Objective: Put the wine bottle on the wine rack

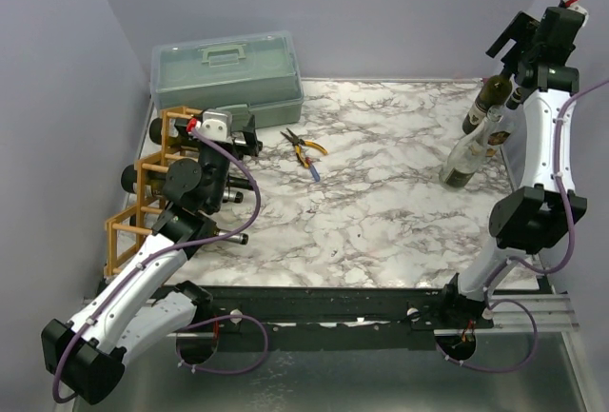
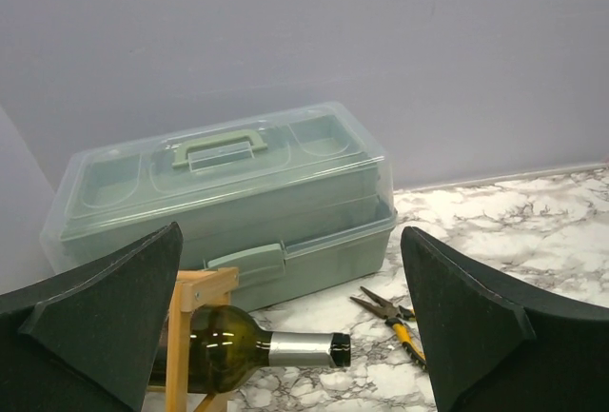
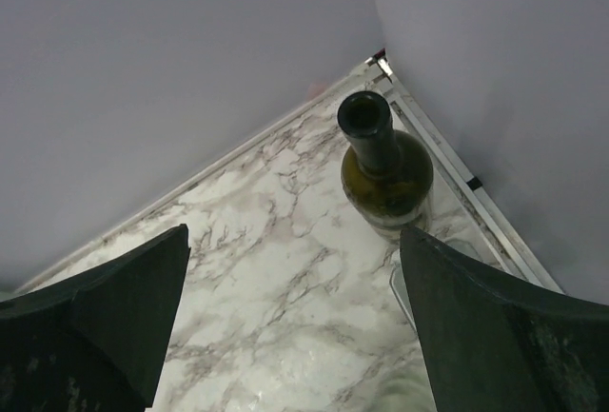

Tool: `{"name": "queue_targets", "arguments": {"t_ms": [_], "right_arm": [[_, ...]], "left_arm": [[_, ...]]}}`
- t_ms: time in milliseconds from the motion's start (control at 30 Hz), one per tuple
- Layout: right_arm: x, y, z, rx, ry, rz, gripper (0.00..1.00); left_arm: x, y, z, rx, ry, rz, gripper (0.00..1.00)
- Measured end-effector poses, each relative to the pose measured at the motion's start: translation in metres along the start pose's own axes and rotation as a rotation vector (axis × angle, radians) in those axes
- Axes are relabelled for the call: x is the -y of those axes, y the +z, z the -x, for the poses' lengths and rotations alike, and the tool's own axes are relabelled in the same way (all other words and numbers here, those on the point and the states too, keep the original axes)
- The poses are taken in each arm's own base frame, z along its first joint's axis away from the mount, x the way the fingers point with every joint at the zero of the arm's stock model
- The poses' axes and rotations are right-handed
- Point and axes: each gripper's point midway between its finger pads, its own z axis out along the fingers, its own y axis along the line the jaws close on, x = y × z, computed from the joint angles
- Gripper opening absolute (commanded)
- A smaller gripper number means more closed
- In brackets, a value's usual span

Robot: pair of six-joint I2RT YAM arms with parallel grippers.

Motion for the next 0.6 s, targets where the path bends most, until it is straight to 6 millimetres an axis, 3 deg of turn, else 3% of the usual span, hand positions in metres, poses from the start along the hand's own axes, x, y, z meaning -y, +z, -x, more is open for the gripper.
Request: {"name": "queue_targets", "arguments": {"t_ms": [233,600], "right_arm": [[0.011,0.056,0.0,0.006,-0.017,-0.097,0.86],[0.031,0.08,-0.007,0.032,-0.023,-0.206,0.75]], "left_arm": [[0.002,0.0,0.0,0.0,-0.001,-0.006,0.98],[0.003,0.0,0.0,0.001,-0.002,-0.007,0.98]]}}
